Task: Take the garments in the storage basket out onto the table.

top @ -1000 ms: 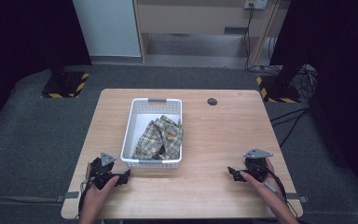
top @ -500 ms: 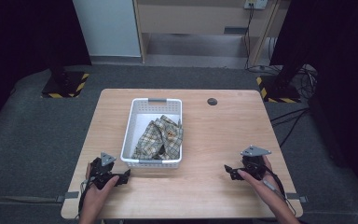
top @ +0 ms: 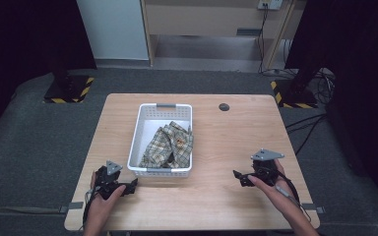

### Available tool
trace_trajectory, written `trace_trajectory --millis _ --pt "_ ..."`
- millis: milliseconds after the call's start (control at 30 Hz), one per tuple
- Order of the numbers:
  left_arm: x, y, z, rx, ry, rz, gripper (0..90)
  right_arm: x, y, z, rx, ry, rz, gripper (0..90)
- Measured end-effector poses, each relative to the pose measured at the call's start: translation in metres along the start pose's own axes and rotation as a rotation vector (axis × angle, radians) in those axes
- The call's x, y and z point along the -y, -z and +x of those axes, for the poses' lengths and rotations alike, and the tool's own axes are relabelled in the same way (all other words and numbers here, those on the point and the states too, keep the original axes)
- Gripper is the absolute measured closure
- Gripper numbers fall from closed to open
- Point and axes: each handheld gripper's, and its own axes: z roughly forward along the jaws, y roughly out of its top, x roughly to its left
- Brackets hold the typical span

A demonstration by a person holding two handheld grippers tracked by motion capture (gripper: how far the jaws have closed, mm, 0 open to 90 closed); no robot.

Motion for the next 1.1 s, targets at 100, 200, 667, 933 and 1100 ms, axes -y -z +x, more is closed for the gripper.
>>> trace_trajectory --millis 100,200,667,933,1100 --pt "0.0 0.0 0.0 0.0 0.0 0.0 0.0 -0.005 0.0 0.002 -0.007 0.002 -0.005 2.7" --pt "0.0 0.0 0.0 0.0 0.0 0.0 0.0 -0.012 0.001 0.005 -0.015 0.013 -0.011 2.7" --pt "0.0 0.0 0.0 0.0 0.0 0.0 0.0 -0.032 -0.004 0.018 -0.045 0.04 -0.016 2.7" --pt "0.0 0.0 0.0 0.0 0.0 0.0 0.0 -0.04 -0.004 0.023 -0.05 0.053 -0.02 2.6" --pt "0.0 0.0 0.0 0.0 0.0 0.0 0.0 -0.044 -0.005 0.024 -0.053 0.056 -0.024 2.6"
